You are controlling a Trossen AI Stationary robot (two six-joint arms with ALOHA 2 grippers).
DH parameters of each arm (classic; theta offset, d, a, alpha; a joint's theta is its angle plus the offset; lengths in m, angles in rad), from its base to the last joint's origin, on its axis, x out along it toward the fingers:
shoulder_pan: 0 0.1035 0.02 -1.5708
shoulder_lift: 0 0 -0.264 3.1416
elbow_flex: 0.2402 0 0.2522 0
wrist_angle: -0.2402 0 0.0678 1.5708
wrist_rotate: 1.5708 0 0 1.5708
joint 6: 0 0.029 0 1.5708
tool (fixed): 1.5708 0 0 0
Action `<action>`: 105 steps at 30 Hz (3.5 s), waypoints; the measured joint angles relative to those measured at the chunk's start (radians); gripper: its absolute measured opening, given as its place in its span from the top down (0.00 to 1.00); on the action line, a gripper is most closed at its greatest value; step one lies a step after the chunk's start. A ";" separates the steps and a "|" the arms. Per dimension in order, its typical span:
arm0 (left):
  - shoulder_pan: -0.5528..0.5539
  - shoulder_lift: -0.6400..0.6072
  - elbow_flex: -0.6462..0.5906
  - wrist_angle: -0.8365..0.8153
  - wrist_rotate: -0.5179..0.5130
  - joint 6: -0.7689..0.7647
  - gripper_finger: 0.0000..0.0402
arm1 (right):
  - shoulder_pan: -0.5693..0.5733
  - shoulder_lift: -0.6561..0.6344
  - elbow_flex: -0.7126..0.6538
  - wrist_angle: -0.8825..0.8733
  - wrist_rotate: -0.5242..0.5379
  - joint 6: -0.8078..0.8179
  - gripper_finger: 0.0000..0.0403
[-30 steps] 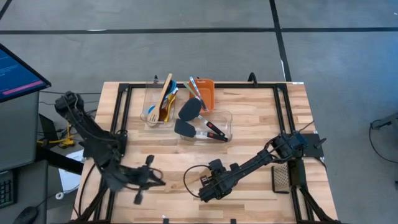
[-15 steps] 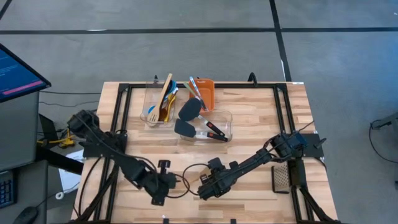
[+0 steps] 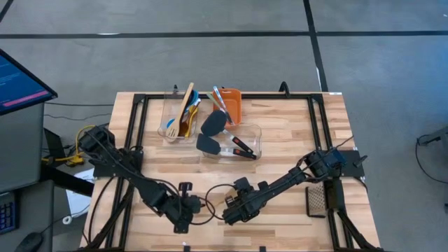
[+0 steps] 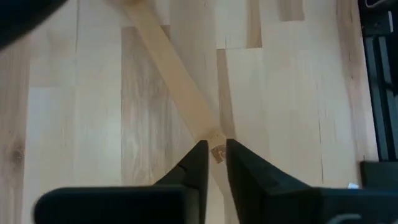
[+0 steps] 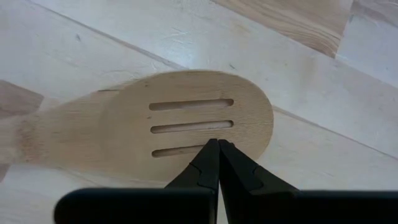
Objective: Pick & Place Kitchen Items
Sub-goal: Put the light brown wooden slotted spatula into the top transparent bin
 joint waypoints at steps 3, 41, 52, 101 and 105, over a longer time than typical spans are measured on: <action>0.002 0.000 0.000 0.001 0.000 -0.029 0.82 | 0.000 0.000 0.000 0.001 0.000 0.000 1.00; 0.064 0.189 -0.043 0.067 -0.029 -0.259 0.44 | -0.001 0.002 0.000 0.054 0.053 -0.016 1.00; 0.064 0.189 -0.043 0.071 -0.047 -0.281 0.84 | -0.001 0.001 0.000 0.054 0.052 -0.016 1.00; 0.061 -0.038 -0.051 -0.152 -0.169 -0.198 0.85 | 0.164 -0.104 0.364 -0.396 0.020 -0.149 0.92; 0.067 -0.101 -0.051 -0.166 -0.264 -0.159 0.85 | 0.227 -0.120 0.365 -0.411 0.114 -0.066 0.99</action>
